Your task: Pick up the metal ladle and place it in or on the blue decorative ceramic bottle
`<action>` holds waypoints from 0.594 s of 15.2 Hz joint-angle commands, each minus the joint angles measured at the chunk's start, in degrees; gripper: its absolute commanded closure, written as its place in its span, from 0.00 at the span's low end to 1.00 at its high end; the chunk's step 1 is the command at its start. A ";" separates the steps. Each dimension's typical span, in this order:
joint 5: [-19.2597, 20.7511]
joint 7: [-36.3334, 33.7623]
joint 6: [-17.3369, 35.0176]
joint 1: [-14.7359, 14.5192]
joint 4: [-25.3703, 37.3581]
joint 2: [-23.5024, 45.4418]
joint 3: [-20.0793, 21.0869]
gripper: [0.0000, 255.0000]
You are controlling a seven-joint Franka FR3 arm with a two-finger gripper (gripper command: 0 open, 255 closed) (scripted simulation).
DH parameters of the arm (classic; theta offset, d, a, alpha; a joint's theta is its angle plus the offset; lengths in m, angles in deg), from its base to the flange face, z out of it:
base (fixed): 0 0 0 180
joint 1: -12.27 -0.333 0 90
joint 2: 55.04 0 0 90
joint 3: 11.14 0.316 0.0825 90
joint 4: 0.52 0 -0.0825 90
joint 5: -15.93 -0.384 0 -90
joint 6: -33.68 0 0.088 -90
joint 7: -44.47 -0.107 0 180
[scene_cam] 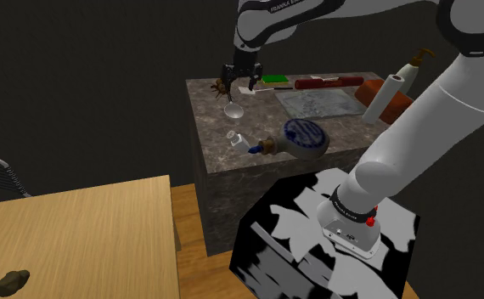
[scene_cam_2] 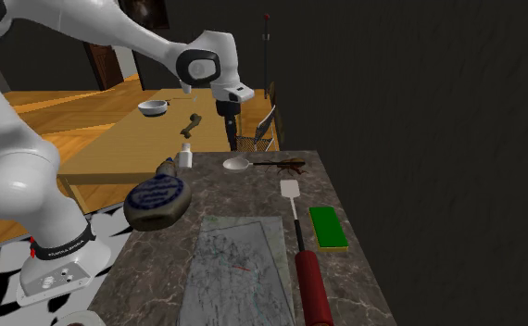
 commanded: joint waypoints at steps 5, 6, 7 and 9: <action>1.27 -8.68 4.85 1.23 8.16 12.83 -1.06 0.00; 1.40 -9.99 5.34 1.38 9.74 14.89 -1.36 0.00; 1.41 -10.12 5.39 1.37 9.91 15.10 -1.42 0.00; 1.43 -10.13 6.75 1.35 9.42 15.97 -1.44 0.00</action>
